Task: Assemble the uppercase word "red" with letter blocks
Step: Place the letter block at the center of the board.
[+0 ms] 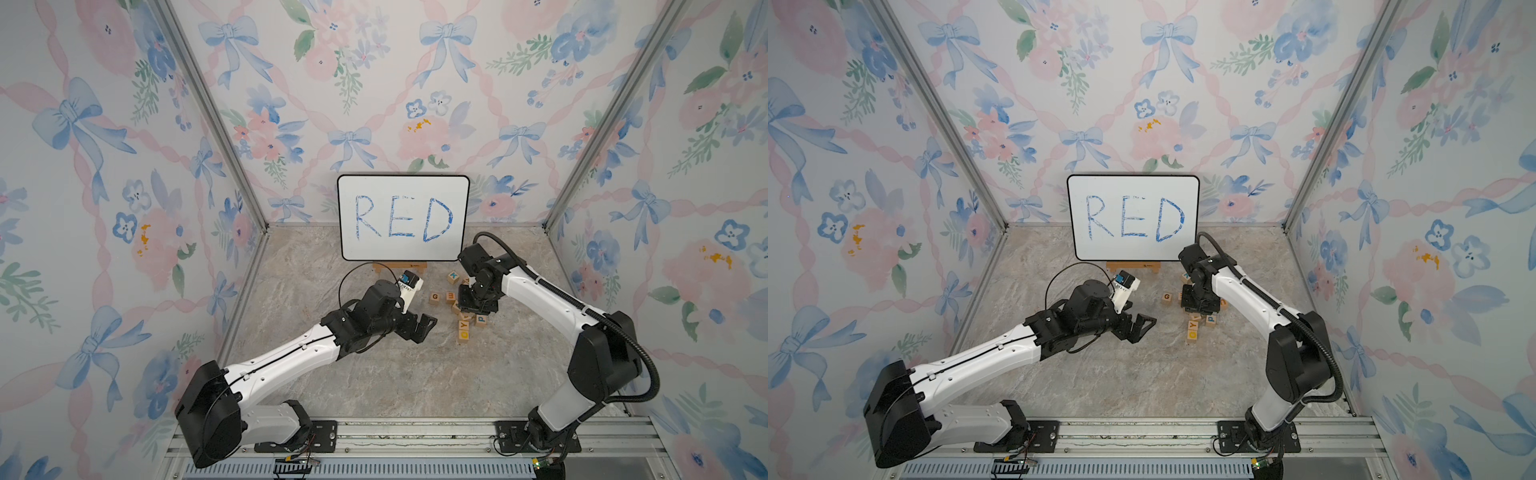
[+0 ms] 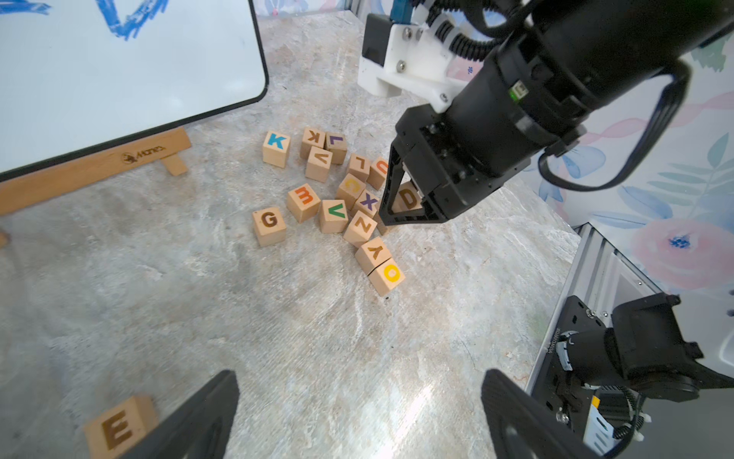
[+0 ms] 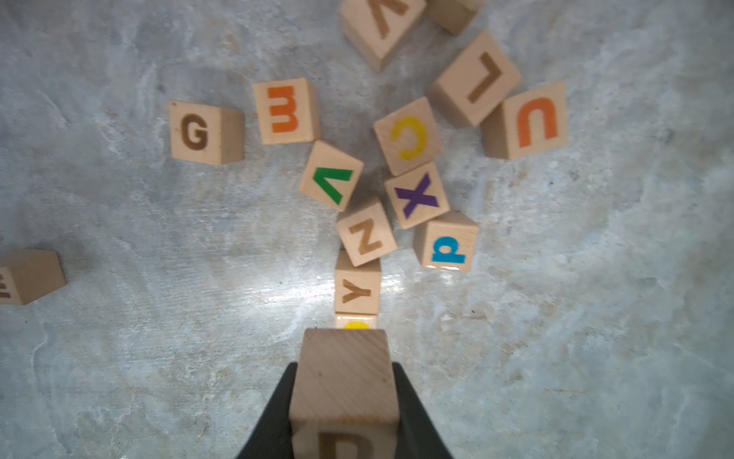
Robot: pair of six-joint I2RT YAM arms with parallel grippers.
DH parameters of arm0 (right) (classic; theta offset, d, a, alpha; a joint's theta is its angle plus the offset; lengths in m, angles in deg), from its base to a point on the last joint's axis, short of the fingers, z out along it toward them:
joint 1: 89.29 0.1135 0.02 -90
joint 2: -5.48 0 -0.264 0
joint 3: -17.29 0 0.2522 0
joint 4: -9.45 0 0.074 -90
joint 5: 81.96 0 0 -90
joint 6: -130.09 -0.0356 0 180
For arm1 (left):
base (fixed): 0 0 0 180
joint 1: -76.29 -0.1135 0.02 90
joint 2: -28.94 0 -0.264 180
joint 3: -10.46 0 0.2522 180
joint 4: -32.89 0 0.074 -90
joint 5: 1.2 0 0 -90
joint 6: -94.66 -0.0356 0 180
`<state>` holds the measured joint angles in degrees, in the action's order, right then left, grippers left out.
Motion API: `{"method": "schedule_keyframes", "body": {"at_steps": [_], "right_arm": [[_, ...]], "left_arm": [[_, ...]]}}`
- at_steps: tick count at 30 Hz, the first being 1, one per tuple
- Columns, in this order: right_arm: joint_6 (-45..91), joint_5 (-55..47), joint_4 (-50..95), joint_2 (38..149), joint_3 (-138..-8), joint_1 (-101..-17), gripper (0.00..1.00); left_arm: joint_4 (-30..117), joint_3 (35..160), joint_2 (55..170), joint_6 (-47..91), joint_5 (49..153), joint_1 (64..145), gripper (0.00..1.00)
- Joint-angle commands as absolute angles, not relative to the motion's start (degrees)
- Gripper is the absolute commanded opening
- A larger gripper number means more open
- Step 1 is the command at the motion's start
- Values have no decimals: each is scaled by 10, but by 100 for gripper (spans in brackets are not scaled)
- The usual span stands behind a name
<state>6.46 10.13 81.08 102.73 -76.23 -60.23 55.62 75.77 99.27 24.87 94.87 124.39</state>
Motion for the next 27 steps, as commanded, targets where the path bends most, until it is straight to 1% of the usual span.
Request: {"method": "schedule_keyframes", "body": {"at_steps": [1, 11, 16, 21, 27], "right_arm": [[64, 92, 828, 1066, -799, -570, 24], [62, 64, 825, 1175, -907, -488, 23], [62, 56, 824, 1223, -947, -461, 23], [62, 54, 816, 1258, -976, -444, 23], [60, 68, 812, 1292, -996, -433, 22]], "left_arm": [[587, 736, 952, 261, 929, 1231, 98], [634, 659, 816, 291, 906, 1203, 98], [659, 638, 769, 304, 896, 1198, 98], [674, 638, 739, 314, 887, 1198, 98], [698, 647, 734, 317, 886, 1198, 98]]}}
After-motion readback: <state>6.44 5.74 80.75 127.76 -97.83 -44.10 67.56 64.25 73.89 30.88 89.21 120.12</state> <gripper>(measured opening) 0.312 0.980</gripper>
